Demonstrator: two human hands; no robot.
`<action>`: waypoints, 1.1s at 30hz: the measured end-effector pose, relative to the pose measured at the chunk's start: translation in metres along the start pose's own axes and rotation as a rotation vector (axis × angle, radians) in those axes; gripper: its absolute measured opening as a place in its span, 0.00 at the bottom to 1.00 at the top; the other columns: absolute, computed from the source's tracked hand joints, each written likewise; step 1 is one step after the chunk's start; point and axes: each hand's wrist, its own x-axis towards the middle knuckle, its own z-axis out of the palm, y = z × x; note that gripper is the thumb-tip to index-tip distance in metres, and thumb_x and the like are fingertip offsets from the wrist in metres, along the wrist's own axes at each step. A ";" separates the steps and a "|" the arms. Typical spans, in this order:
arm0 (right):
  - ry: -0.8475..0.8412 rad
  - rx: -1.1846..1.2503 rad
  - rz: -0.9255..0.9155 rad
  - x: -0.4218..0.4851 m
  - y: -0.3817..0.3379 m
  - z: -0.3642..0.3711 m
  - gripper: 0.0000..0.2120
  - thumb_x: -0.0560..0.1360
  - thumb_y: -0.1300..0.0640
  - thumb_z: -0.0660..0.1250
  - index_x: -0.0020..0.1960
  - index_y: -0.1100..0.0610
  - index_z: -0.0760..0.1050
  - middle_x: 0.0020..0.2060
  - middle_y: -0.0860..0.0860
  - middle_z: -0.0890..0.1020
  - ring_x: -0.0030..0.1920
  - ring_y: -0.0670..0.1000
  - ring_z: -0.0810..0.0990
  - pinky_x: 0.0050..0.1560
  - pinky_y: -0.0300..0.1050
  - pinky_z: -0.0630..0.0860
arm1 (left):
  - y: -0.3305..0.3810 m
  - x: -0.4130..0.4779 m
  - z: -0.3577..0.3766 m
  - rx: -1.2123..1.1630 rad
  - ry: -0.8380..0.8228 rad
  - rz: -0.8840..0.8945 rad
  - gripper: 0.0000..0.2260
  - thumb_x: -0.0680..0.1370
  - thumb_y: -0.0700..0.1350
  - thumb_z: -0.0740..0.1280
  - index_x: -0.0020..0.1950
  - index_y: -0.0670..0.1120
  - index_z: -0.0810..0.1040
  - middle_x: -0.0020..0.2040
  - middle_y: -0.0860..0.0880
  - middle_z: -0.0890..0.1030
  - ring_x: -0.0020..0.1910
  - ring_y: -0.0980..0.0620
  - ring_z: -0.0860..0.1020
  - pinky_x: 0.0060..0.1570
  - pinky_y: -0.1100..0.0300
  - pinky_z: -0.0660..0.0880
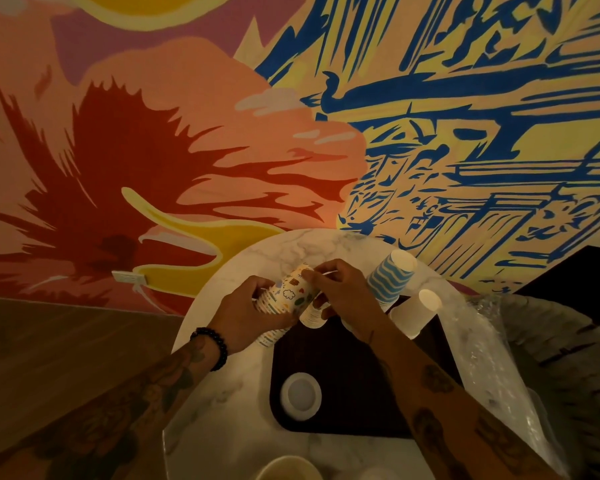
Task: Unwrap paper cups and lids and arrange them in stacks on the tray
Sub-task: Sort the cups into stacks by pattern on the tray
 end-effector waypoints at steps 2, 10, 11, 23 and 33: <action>0.012 0.015 -0.014 0.001 0.000 0.000 0.11 0.76 0.47 0.73 0.52 0.52 0.76 0.46 0.54 0.84 0.36 0.51 0.83 0.34 0.46 0.80 | -0.003 0.001 -0.001 0.018 -0.010 -0.015 0.28 0.66 0.53 0.81 0.61 0.51 0.74 0.54 0.55 0.79 0.49 0.61 0.78 0.42 0.69 0.73; 0.332 0.024 -0.184 0.013 -0.020 -0.030 0.13 0.75 0.49 0.73 0.56 0.52 0.75 0.50 0.49 0.82 0.40 0.48 0.85 0.35 0.44 0.82 | -0.020 0.004 -0.012 -0.124 0.083 -0.183 0.26 0.68 0.53 0.80 0.61 0.48 0.76 0.53 0.52 0.81 0.49 0.54 0.80 0.50 0.55 0.79; 0.378 -0.019 -0.217 0.015 -0.020 -0.033 0.14 0.75 0.49 0.74 0.56 0.51 0.75 0.50 0.47 0.81 0.43 0.49 0.85 0.36 0.45 0.82 | -0.022 0.004 -0.014 -0.149 0.092 -0.203 0.26 0.67 0.53 0.80 0.61 0.48 0.76 0.53 0.52 0.82 0.50 0.52 0.81 0.52 0.51 0.80; 0.247 -0.376 -0.123 0.023 0.037 -0.015 0.16 0.75 0.50 0.72 0.59 0.52 0.72 0.56 0.53 0.78 0.54 0.54 0.78 0.51 0.52 0.79 | -0.023 0.003 -0.019 -0.212 0.121 -0.255 0.28 0.67 0.53 0.81 0.62 0.48 0.75 0.54 0.50 0.82 0.51 0.50 0.82 0.56 0.46 0.80; 0.107 -0.126 -0.057 0.010 0.007 0.002 0.16 0.75 0.40 0.70 0.56 0.50 0.76 0.51 0.46 0.82 0.44 0.47 0.82 0.39 0.45 0.77 | -0.008 0.001 -0.007 -0.124 0.066 -0.137 0.29 0.65 0.58 0.80 0.61 0.48 0.77 0.53 0.51 0.82 0.48 0.55 0.81 0.48 0.58 0.80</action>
